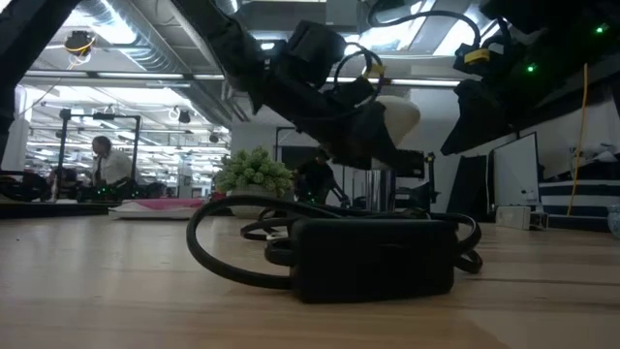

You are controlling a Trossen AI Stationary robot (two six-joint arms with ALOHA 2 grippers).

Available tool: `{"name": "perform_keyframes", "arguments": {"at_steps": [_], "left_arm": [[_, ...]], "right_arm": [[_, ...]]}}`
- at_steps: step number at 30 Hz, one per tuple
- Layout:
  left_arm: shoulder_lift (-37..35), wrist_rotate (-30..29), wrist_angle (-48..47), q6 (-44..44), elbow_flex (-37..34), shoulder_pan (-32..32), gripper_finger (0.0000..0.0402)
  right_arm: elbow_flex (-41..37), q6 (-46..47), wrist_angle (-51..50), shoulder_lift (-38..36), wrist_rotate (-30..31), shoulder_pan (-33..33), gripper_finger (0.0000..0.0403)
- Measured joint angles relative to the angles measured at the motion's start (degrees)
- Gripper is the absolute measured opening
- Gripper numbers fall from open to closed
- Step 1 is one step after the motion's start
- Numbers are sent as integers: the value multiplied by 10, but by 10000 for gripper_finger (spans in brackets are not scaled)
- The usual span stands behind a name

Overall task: Screw lightbulb
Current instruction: Remove the lightbulb from the lamp

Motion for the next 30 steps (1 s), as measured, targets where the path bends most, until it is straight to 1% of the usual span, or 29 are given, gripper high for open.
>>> {"name": "perform_keyframes", "arguments": {"at_steps": [5, 9, 16, 20, 23, 25, 27, 28, 30], "left_arm": [[-15, 0, -44, 13, 0, 2, 281], [-17, 2, -41, 9, -11, 2, 281], [-28, 12, -31, -31, -41, 3, 281], [-52, 12, 5, -30, -82, 3, 280], [-83, 10, 29, -31, -127, 3, 280], [-104, 10, 65, -40, -166, 3, 280], [-119, 9, 136, -60, -217, 3, 280], [-121, 9, 191, -70, -245, 2, 280], [-114, 9, 329, -87, -301, 0, 280]], "right_arm": [[0, 0, 2, 0, 0, 0, 188], [0, 0, 3, 0, -1, 0, 188], [0, 0, 2, 0, -10, 0, 188], [0, 0, 2, 0, -10, 0, 188], [0, 0, 2, 0, -10, 0, 188], [0, 0, 3, 0, -10, 0, 188], [0, 0, 4, 0, -10, 0, 188], [0, 0, 3, 0, -10, 0, 188], [0, 0, 4, 0, -10, 0, 188]]}}
